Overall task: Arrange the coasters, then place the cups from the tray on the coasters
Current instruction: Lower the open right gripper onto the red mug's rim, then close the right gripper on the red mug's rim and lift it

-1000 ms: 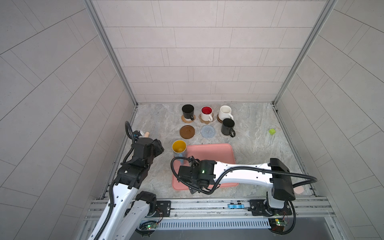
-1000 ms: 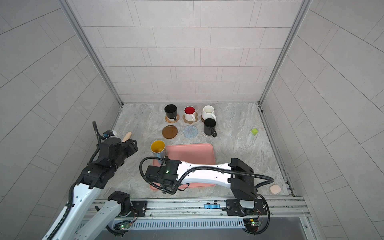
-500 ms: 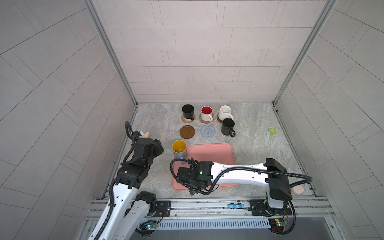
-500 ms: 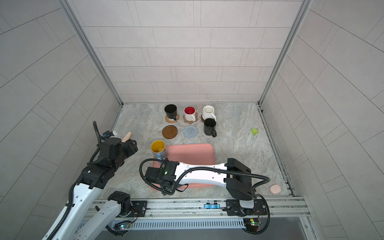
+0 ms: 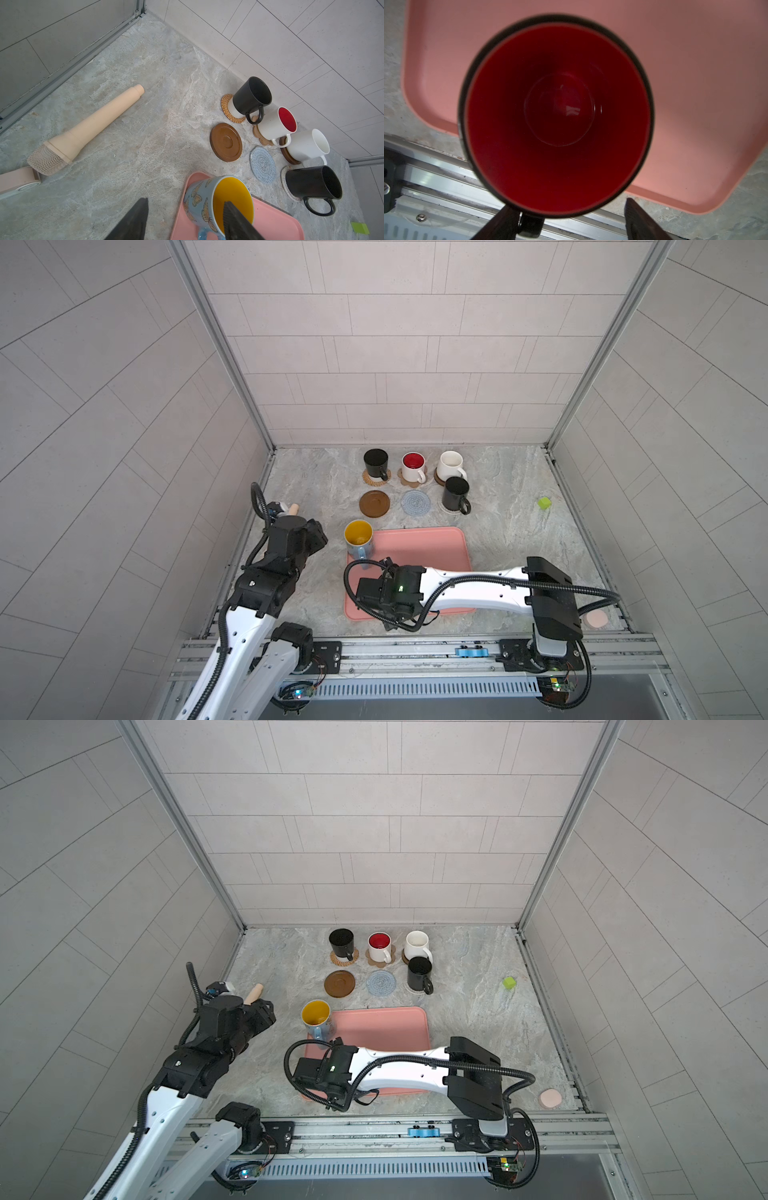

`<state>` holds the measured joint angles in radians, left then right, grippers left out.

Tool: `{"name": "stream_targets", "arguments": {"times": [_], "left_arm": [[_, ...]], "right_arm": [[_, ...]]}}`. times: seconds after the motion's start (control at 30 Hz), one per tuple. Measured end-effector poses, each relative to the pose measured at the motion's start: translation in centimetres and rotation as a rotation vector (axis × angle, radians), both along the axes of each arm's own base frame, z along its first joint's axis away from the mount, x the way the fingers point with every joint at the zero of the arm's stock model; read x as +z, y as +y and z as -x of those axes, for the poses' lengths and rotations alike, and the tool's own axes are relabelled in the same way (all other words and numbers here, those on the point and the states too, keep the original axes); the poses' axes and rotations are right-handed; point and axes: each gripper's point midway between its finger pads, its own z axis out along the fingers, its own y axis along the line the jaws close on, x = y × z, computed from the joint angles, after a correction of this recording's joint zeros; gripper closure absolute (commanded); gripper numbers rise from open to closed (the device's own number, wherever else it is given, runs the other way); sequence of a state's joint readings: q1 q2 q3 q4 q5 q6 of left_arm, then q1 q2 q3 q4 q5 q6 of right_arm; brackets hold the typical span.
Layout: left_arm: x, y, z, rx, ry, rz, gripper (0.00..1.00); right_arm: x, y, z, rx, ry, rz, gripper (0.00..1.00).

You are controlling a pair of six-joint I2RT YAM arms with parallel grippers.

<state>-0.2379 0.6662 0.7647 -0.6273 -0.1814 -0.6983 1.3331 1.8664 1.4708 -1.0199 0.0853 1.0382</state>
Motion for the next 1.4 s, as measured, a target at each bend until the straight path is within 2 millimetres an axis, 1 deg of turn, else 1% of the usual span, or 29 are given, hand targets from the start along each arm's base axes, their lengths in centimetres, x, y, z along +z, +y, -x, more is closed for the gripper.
{"name": "stream_targets", "arguments": {"times": [0.2,0.37,0.67,1.0,1.2,1.4], "left_arm": [[0.0,0.0,0.0,0.000,0.000,0.000,0.36],[0.0,0.0,0.0,0.000,0.001,0.000,0.36],[-0.4,-0.1,-0.2,-0.001,0.017,-0.004,0.36],[-0.4,0.0,-0.2,0.000,0.016,-0.008,0.36],[-0.2,0.1,0.1,0.003,0.012,-0.010,0.36],[-0.2,0.2,0.3,0.004,0.012,-0.015,0.36]], "right_arm": [[-1.1,-1.3,-0.6,-0.028,0.002,0.032,0.19],[-1.6,-1.8,-1.3,-0.036,0.003,0.038,0.21],[-2.1,-2.7,-2.4,0.016,-0.008,0.027,0.30],[-1.7,-1.7,-3.0,0.118,-0.039,-0.020,0.43],[-1.6,-0.9,-3.3,0.134,-0.053,-0.047,0.55],[-1.5,-0.6,-3.4,0.142,-0.062,-0.061,0.65]]}}
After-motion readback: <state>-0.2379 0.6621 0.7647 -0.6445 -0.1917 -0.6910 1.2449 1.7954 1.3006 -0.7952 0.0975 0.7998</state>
